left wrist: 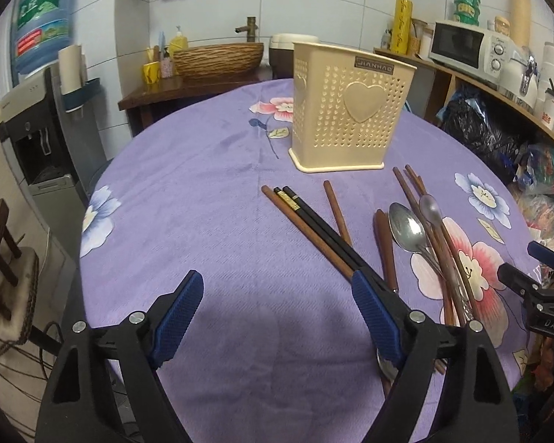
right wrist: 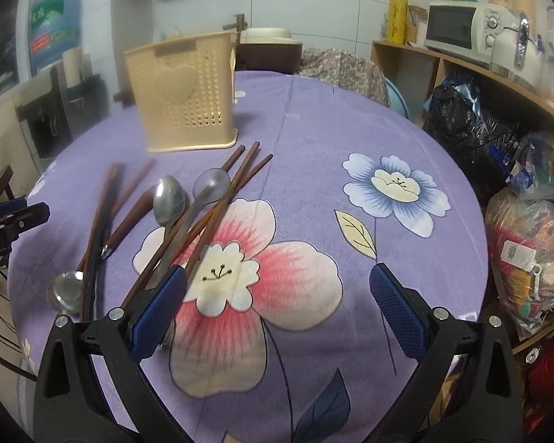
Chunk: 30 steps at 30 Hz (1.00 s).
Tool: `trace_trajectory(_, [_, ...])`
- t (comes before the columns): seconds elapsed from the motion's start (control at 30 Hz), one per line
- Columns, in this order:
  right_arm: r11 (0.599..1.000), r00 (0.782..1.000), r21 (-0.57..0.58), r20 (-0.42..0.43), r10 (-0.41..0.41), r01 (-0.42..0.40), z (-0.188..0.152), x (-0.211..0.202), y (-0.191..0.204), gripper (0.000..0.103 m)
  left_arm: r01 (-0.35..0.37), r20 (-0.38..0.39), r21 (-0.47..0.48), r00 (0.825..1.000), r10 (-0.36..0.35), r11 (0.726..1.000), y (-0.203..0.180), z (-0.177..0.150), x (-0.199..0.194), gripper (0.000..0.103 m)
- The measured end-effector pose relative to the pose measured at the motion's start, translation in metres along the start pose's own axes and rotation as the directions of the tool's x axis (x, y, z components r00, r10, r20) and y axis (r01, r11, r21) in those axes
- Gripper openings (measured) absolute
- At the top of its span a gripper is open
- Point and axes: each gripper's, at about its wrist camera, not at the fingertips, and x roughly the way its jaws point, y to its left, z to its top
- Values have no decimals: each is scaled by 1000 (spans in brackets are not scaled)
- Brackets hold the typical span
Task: Organize utensils
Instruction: 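Grasp a brown wooden chopstick with the right tool while the left tool grasps another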
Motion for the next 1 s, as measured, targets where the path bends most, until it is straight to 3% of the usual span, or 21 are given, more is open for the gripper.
trace_trajectory(0.33, [999,999,-8,-15,34,-34,19,14,13,98,21,-62,-5,998,-21,1000,-9,15,26,51])
trace_trajectory(0.53, [1000,1000,10,-23,11,-11,17,20,13,98,33,-113,-23,993,-35,999,-17,19,41,50])
trace_trajectory(0.8, [1000,1000,8,-28,13,-12,13,20,12,98,-23,-124,21,992,26,1000,-32,17,47,50])
trace_trajectory(1.0, [1000,999,-12,-43,0,-1,13,23,11,98,-31,-156,21,987,33,999,-14,12,46,52])
